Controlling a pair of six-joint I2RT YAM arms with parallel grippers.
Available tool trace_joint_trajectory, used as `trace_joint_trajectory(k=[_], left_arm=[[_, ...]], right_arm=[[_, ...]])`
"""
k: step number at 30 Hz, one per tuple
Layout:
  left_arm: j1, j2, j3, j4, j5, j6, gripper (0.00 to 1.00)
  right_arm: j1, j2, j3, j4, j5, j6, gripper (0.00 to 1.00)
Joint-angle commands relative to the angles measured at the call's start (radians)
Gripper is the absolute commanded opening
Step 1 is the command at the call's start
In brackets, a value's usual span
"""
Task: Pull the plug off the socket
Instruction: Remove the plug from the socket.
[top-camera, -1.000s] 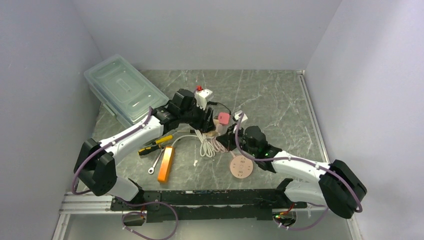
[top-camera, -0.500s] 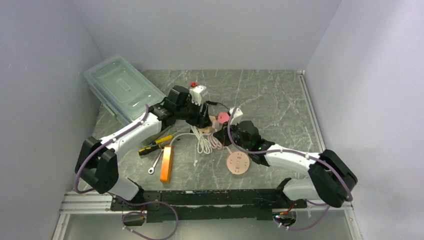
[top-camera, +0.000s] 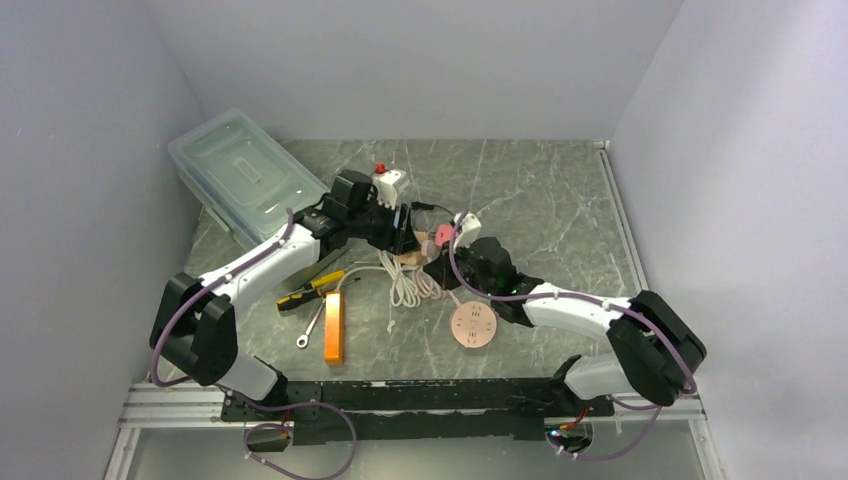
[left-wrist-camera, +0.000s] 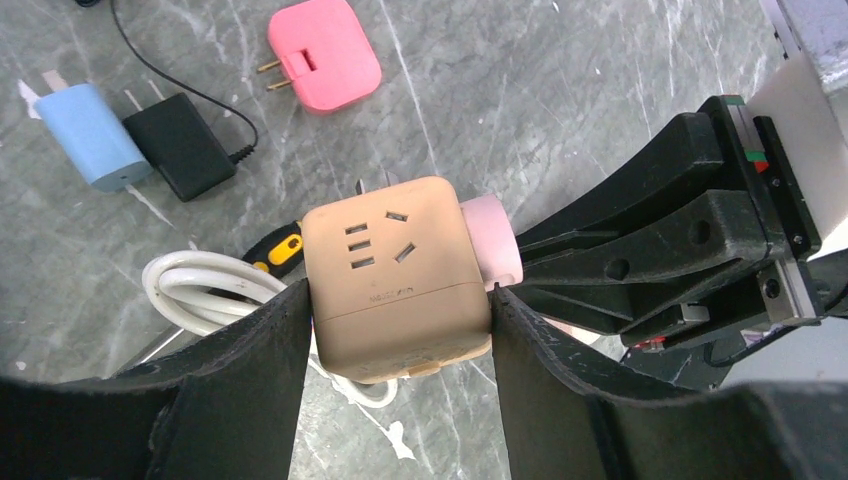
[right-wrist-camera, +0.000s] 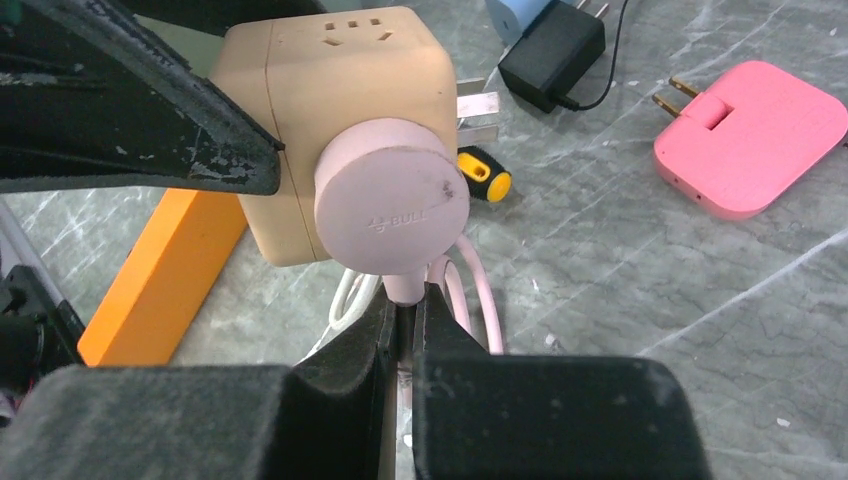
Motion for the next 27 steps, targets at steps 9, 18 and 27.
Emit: trace_joint_trajectory(k=[9,18,27], left_arm=[[-0.131,0.020,0.087,-0.120,-0.222,0.201,0.00],[-0.120,0.048,0.097,-0.090,-0.041,0.057,0.12],[0.005,0.100,0.077,0.019,0.278,-0.164,0.86]], right_arm=[[-0.024,-0.196,-0.142,0.152,-0.035,-0.025,0.00],[-0.024,-0.274,-0.201,0.176,0.082,-0.005,0.00],[-0.022,-0.344,-0.269,0.231,0.164,-0.007,0.00]])
